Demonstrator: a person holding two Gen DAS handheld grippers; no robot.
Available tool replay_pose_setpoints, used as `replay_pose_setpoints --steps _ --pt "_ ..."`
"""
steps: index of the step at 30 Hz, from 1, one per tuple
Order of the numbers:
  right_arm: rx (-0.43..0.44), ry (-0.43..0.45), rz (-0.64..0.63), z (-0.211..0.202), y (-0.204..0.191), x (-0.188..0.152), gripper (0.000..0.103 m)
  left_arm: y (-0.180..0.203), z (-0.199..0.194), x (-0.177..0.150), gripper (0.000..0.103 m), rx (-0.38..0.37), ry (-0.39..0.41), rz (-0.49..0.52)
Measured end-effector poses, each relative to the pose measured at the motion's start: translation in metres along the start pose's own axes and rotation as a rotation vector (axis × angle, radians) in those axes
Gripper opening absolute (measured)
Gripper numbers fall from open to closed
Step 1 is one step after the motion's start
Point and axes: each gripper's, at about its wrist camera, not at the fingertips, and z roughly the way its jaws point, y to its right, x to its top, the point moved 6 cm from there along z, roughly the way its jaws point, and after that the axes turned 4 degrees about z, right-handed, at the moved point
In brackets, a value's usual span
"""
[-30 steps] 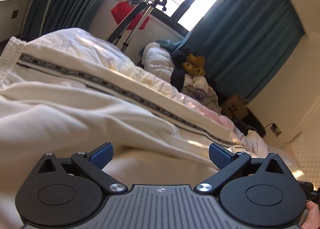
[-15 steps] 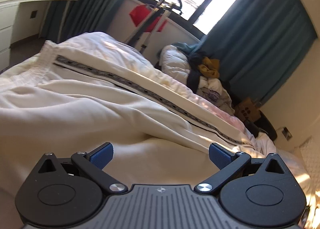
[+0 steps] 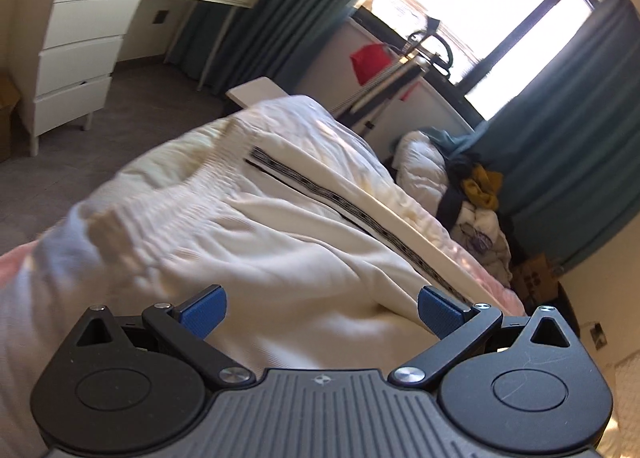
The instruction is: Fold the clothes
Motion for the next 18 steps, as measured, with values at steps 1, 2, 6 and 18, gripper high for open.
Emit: replay_pose_setpoints --steps 1,2,6,18 --pt "0.022 0.011 -0.018 -0.004 -0.006 0.001 0.014 -0.005 -0.003 0.002 0.103 0.014 0.007 -0.012" --pt "0.052 0.029 -0.035 -0.01 -0.013 0.002 0.013 -0.01 -0.004 0.003 0.103 0.025 0.009 -0.026" --pt "0.133 0.151 -0.087 -0.037 -0.033 0.012 0.012 -0.027 -0.005 0.001 0.103 0.025 -0.015 -0.096" --pt "-0.018 0.14 -0.03 -0.026 -0.006 0.015 0.011 -0.052 0.009 -0.017 0.103 0.11 -0.209 -0.225"
